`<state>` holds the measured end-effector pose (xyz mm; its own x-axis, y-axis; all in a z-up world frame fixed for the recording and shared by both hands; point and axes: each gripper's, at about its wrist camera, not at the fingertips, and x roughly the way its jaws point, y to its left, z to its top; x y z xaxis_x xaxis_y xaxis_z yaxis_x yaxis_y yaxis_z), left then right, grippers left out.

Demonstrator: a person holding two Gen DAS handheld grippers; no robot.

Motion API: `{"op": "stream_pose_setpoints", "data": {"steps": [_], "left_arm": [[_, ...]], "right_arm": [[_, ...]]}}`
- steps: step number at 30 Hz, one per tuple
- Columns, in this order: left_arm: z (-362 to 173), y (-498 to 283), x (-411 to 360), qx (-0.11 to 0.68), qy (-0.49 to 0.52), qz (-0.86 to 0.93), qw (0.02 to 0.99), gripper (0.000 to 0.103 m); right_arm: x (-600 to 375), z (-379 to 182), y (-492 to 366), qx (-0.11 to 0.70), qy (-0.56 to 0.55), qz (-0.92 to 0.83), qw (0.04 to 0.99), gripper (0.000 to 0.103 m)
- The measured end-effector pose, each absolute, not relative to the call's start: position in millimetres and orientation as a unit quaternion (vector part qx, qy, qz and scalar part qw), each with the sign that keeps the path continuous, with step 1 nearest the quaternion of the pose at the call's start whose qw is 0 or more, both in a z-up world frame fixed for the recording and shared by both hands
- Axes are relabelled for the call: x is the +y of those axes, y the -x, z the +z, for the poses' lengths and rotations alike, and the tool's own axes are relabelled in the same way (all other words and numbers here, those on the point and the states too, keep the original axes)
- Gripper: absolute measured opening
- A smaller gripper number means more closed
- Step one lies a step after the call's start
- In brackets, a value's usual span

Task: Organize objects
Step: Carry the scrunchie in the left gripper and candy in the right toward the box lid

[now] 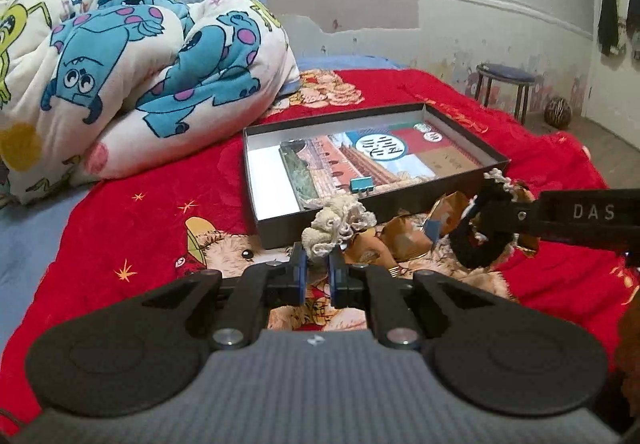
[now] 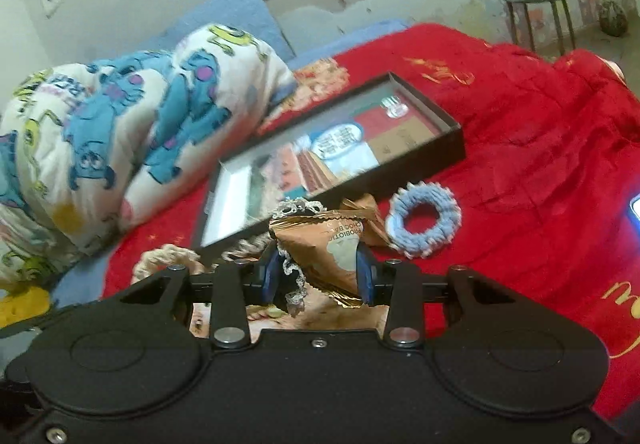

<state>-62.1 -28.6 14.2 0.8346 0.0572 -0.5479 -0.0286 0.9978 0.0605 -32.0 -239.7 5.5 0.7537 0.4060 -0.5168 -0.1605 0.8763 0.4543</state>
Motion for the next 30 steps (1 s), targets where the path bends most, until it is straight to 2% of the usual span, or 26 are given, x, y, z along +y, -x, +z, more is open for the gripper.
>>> {"op": "stream_pose_setpoints", "data": {"steps": [10,14,22,30], "left_arm": [[27,66,-34,0.227,-0.001,0.006,0.974,0.013],[21,70,-39,0.222,-0.030,0.021,0.974,0.013],[20,61,-40,0.227,-0.026,0.027,0.973,0.014],[32,64,-28,0.206,0.004,0.049,0.977,0.014]], "right_arm": [[-231,24,34,0.264,-0.204,0.191,0.923,0.037],[-233,36,37,0.230,-0.217,0.201,0.927,0.037],[-235,31,27,0.245,-0.230,0.221,0.916,0.037],[-233,50,30,0.219,-0.228,0.245,0.916,0.037]]}}
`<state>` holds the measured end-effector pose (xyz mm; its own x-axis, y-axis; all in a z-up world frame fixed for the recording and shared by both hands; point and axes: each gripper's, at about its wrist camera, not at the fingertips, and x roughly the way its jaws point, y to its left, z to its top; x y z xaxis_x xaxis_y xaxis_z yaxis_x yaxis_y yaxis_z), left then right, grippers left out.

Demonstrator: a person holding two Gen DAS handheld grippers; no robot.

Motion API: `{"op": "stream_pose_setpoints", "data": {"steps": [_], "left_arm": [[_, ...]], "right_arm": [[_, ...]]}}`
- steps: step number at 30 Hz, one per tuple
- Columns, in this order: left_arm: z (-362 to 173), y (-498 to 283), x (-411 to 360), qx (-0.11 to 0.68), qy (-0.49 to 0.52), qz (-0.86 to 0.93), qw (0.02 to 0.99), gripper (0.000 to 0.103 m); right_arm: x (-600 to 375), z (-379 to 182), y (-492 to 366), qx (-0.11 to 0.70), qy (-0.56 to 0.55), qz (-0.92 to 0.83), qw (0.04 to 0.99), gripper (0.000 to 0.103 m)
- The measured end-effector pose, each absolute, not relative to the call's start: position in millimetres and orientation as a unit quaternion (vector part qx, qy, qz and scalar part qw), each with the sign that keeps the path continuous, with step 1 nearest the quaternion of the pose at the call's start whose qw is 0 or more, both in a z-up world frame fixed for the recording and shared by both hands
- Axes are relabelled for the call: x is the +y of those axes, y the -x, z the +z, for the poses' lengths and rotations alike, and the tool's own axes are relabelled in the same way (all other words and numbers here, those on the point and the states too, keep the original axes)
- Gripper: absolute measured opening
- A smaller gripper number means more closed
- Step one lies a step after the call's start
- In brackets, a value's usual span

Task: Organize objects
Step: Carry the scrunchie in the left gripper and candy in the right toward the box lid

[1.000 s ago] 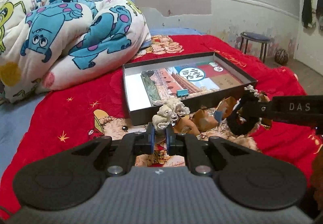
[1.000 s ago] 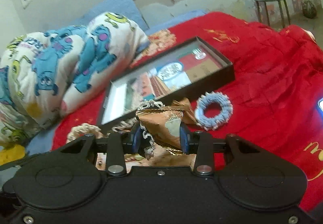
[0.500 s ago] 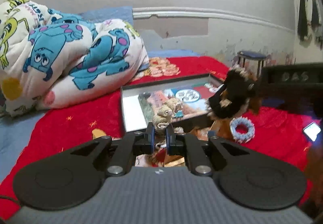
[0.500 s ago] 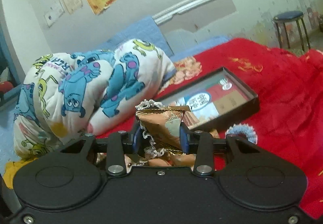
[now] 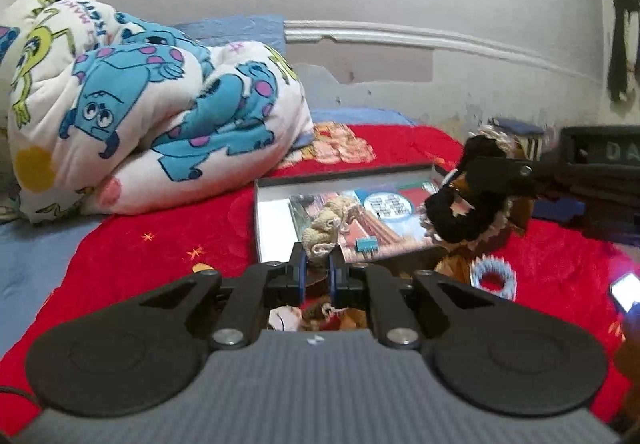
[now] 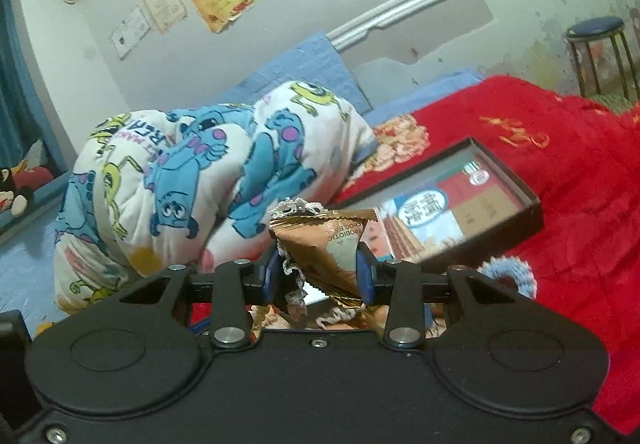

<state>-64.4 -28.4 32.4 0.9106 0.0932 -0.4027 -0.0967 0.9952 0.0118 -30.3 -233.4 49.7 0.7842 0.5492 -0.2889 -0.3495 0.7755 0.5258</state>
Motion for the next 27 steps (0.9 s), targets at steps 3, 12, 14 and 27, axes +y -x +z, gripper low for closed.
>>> {"op": "stream_pose_setpoints", "data": {"steps": [3,12,14,27], "left_arm": [[39,65,-25,0.189,0.002,0.060,0.980,0.014],[76,72,-15,0.124,0.010,0.046,0.991,0.014],[83,71,-11,0.111,0.010,0.046,0.993,0.014],[109,26,12,0.076,0.024,0.042,0.996,0.014]], "right_arm": [[-233,62,30,0.207,-0.230,0.255,0.916,0.037],[-216,97,21,0.179,-0.204,0.286,0.919,0.037],[-212,103,17,0.175,-0.199,0.294,0.918,0.037],[-186,150,-40,0.145,-0.183,0.323,0.917,0.037]]}}
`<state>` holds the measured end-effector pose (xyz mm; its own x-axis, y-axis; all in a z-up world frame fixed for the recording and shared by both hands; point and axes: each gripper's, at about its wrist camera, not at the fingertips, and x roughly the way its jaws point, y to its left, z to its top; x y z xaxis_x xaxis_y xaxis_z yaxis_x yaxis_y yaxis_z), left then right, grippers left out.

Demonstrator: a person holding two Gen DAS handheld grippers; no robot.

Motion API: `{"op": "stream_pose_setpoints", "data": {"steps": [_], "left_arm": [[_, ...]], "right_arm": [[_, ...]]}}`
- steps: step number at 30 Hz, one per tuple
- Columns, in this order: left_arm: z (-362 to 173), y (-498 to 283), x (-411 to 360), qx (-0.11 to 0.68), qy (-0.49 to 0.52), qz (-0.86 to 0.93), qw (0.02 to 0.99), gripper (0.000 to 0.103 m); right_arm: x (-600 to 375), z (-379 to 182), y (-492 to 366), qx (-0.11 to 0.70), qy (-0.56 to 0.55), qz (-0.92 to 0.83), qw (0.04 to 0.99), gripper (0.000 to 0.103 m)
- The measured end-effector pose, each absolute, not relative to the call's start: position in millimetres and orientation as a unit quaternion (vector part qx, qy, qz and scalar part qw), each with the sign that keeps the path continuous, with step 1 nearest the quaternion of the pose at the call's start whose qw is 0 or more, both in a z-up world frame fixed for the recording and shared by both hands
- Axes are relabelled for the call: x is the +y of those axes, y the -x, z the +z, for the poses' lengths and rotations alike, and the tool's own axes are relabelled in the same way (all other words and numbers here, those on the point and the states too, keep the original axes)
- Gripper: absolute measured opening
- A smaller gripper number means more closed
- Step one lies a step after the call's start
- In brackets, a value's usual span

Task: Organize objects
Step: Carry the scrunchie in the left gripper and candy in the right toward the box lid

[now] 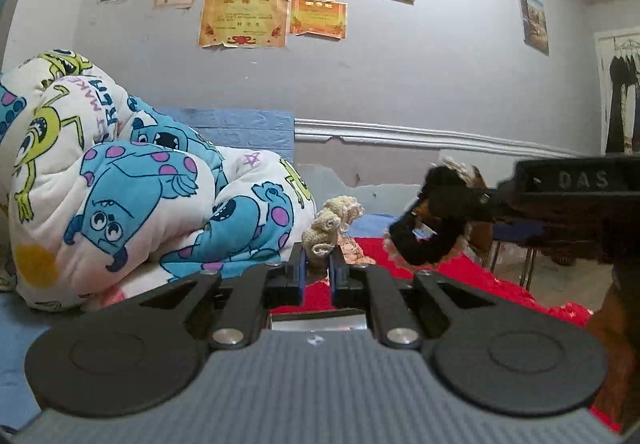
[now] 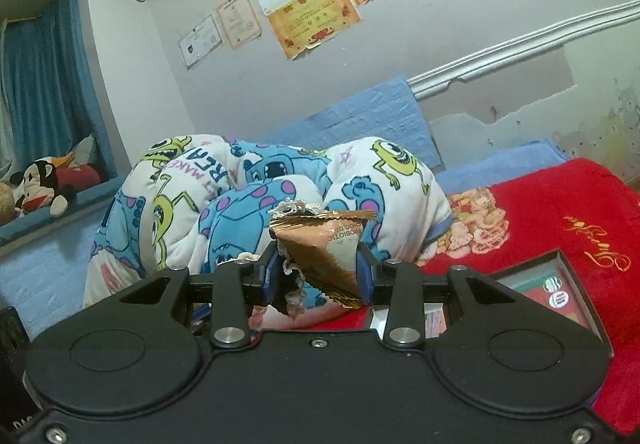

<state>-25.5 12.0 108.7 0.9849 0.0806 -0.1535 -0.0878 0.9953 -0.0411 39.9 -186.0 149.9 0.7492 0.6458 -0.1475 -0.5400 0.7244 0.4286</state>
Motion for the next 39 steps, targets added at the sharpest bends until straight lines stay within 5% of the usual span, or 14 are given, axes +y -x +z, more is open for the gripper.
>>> {"op": "stream_pose_setpoints", "data": {"steps": [14,29,39], "left_arm": [[100,-34,27,0.090,-0.020,0.063,0.994,0.015],[12,-91,20,0.295,0.082,0.011,0.952,0.015],[-11,-100,34,0.329,0.109,0.023,0.938,0.015]], "right_arm": [[-212,108,-126,0.206,-0.191,0.277,0.919,0.037],[-202,9,-165,0.350,-0.124,0.219,0.902,0.037],[-195,-18,-179,0.402,-0.131,0.212,0.881,0.037]]}}
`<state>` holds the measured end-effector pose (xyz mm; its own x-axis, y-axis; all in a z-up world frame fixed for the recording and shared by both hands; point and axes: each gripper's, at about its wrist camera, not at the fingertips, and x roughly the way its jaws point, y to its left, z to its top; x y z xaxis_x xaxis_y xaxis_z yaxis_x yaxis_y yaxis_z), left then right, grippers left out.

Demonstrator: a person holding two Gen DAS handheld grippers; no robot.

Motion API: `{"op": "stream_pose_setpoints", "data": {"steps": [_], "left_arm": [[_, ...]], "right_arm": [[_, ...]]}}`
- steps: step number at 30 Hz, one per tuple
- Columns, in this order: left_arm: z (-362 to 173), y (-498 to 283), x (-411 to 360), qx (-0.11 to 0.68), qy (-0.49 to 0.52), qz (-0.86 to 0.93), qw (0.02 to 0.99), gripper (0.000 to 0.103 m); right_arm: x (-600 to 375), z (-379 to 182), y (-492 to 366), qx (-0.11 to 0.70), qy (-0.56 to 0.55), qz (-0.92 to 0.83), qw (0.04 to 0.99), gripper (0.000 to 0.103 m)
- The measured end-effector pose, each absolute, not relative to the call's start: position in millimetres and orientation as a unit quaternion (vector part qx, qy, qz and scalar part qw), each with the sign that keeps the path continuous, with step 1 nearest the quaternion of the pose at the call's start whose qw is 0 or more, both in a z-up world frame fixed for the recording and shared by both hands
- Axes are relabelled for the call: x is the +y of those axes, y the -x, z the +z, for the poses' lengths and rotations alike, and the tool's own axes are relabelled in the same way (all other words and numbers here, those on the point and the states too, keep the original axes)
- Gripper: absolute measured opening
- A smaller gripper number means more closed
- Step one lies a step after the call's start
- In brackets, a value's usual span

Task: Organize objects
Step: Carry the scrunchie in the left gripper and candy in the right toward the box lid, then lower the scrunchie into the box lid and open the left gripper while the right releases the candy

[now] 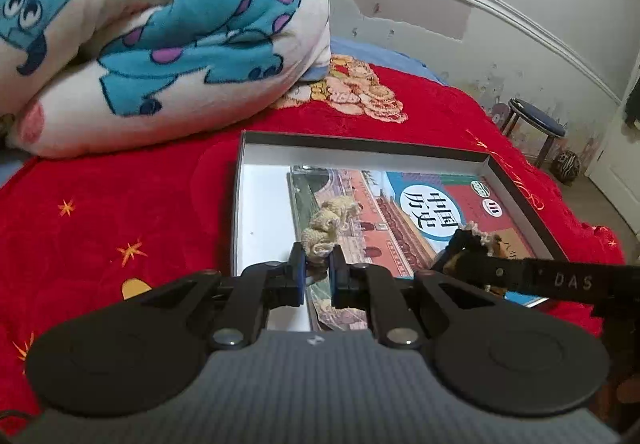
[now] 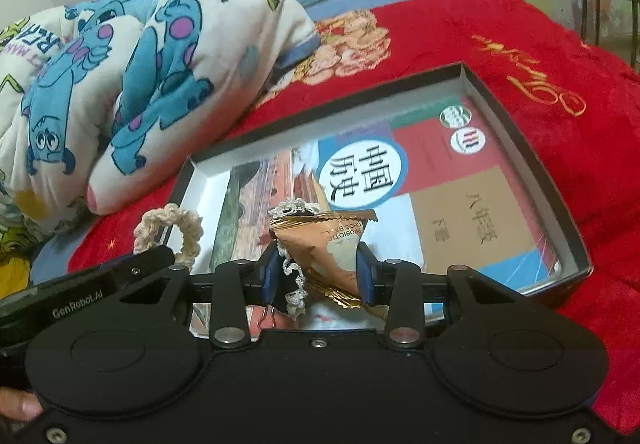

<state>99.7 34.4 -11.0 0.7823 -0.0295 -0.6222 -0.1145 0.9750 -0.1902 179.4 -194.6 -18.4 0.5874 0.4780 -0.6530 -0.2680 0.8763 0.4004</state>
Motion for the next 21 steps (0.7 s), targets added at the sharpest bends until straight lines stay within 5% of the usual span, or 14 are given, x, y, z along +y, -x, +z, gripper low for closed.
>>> {"op": "stream_pose_setpoints", "data": {"steps": [21], "left_arm": [[-16,-102,19,0.361,0.076,0.011,0.929,0.016]], "right_arm": [[-195,-16,-173,0.398,-0.135,0.197,0.886,0.037]]}}
